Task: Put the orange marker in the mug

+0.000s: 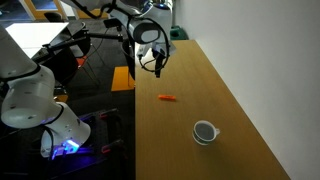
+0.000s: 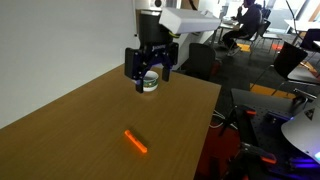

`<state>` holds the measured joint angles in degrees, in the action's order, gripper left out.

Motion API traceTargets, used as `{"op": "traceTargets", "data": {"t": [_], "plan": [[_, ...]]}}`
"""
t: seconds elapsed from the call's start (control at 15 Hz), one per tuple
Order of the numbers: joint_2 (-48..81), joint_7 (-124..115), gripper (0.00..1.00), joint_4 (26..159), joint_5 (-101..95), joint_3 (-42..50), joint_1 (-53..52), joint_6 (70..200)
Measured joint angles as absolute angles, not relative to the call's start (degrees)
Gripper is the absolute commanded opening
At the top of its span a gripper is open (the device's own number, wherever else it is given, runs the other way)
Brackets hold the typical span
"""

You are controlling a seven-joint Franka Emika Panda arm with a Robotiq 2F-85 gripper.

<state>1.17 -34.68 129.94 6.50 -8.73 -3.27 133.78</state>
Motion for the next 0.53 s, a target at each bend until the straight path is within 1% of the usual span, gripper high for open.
{"op": "traceTargets", "data": {"t": [0.2, 0.53], "plan": [[7.7, -35.6, 1.0, 126.7, 4.9, -8.3, -4.3, 136.2], [17.5, -36.5, 1.0, 120.4, 3.7, -6.1, -6.3, 136.3]]}}
